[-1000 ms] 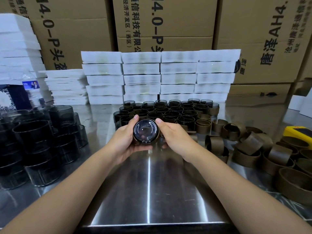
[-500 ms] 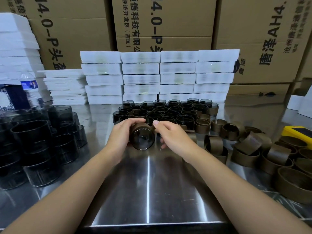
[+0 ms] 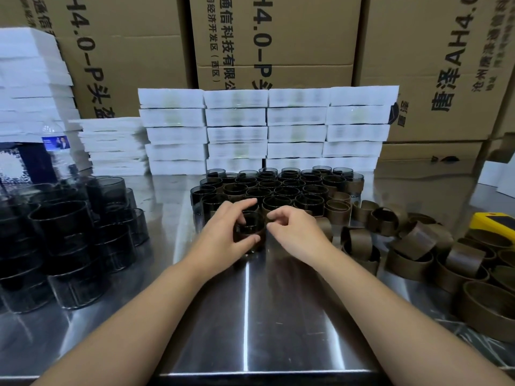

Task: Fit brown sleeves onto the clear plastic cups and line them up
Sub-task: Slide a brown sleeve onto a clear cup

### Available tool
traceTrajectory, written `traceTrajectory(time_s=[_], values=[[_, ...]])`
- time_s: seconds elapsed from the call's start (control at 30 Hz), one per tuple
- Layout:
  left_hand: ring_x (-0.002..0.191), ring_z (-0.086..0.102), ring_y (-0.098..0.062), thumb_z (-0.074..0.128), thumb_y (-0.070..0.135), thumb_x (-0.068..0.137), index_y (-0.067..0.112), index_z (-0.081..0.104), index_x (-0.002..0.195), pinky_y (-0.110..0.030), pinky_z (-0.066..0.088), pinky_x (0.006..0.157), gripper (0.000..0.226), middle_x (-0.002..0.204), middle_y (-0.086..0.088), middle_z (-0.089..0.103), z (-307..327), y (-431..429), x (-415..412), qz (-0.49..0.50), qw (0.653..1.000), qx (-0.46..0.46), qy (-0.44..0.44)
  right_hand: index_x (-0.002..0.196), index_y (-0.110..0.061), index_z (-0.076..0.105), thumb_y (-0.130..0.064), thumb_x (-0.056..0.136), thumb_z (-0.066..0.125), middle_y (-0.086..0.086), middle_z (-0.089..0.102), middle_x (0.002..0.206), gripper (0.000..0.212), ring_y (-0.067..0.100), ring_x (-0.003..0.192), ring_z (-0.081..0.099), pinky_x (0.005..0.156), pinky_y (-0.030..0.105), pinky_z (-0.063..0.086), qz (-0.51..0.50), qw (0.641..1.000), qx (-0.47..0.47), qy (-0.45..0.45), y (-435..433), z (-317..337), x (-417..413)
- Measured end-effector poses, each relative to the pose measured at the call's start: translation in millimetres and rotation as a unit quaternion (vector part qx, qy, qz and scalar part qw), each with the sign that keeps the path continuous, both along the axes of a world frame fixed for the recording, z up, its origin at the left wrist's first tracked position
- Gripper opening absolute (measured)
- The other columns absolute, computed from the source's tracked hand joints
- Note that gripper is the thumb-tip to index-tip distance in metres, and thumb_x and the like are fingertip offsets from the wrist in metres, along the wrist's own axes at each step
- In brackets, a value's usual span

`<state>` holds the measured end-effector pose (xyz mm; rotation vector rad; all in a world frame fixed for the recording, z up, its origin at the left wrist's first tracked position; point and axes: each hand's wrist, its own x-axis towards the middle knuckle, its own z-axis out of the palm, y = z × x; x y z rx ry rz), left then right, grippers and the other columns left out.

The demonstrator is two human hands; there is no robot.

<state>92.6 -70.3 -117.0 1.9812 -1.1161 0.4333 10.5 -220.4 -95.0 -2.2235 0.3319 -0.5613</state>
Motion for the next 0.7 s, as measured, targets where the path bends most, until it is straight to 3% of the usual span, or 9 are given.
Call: traceTrajectory(time_s=[0.1, 0.2, 0.3, 0.43, 0.5, 0.6, 0.7], values=[[0.105, 0.046, 0.0, 0.087, 0.017, 0.066, 0.031, 0.04, 0.14, -0.015, 0.043, 0.091, 0.088, 0.109, 0.013, 0.036, -0.3, -4.7, 0.9, 0.003, 0.995, -0.068, 0.078, 0.09, -0.028, 0.055, -0.018, 0.086, 0.062, -0.012, 0.051, 0.069, 0.013, 0.005, 0.067, 0.049, 0.057, 0.017, 0.034, 0.019, 0.999, -0.017, -0.022, -0.2, -0.4, -1.0], [0.12, 0.041, -0.009, 0.089, 0.013, 0.062, 0.034, 0.037, 0.137, -0.016, 0.045, 0.085, 0.094, 0.122, 0.008, 0.029, 0.7, -6.4, 3.1, 0.021, 0.981, -0.136, 0.14, 0.078, -0.033, 0.051, -0.021, 0.083, 0.065, -0.014, 0.051, 0.058, 0.019, -0.001, 0.054, 0.045, 0.056, 0.017, 0.036, 0.078, 0.996, -0.018, -0.027, 4.3, -2.2, -2.2], [0.119, 0.042, -0.01, 0.087, 0.005, 0.065, 0.036, 0.037, 0.134, -0.009, 0.043, 0.074, 0.089, 0.124, 0.007, 0.029, 0.1, -6.8, 6.1, 0.02, 0.975, -0.151, 0.159, 0.077, -0.034, 0.056, -0.025, 0.084, 0.066, -0.015, 0.055, 0.06, 0.016, -0.005, 0.053, 0.047, 0.059, 0.017, 0.04, 0.125, 0.992, -0.027, -0.004, 11.3, -6.4, -2.1], [0.121, 0.042, -0.01, 0.086, 0.006, 0.066, 0.044, 0.037, 0.125, -0.008, 0.045, 0.074, 0.086, 0.127, 0.009, 0.029, -3.0, -7.5, 10.6, 0.007, 0.976, -0.144, 0.164, 0.078, -0.036, 0.057, -0.028, 0.085, 0.065, -0.016, 0.057, 0.065, 0.014, -0.007, 0.054, 0.049, 0.054, 0.009, 0.038, 0.12, 0.992, -0.031, -0.005, 10.0, -6.6, -2.2], [0.128, 0.04, -0.012, 0.084, 0.003, 0.069, 0.044, 0.036, 0.127, -0.015, 0.048, 0.087, 0.086, 0.132, 0.009, 0.028, -4.7, -5.4, 14.0, -0.02, 0.973, -0.134, 0.188, 0.081, -0.037, 0.059, -0.03, 0.086, 0.065, -0.018, 0.059, 0.066, 0.011, -0.008, 0.056, 0.051, 0.056, 0.01, 0.039, 0.118, 0.993, -0.025, -0.001, 9.4, -5.8, -2.8], [0.141, 0.032, -0.021, 0.068, -0.011, 0.08, 0.038, 0.036, 0.131, -0.031, 0.038, 0.108, 0.078, 0.14, 0.007, 0.025, -2.3, -0.7, 13.2, -0.084, 0.957, -0.137, 0.243, 0.09, -0.037, 0.068, -0.032, 0.087, 0.063, -0.023, 0.059, 0.064, 0.008, -0.012, 0.058, 0.053, 0.055, 0.006, 0.037, 0.112, 0.993, -0.028, 0.007, 10.2, -5.3, -3.8], [0.126, 0.048, -0.027, 0.055, -0.002, 0.081, 0.028, 0.042, 0.137, -0.04, 0.043, 0.105, 0.065, 0.143, 0.002, 0.031, 9.7, 12.3, 15.7, 0.04, 0.982, -0.141, 0.118, 0.103, -0.034, 0.071, -0.032, 0.088, 0.061, -0.025, 0.061, 0.077, 0.018, -0.015, 0.065, 0.053, 0.055, 0.0, 0.033, 0.116, 0.993, -0.035, 0.013, 10.2, -5.2, -4.1]])
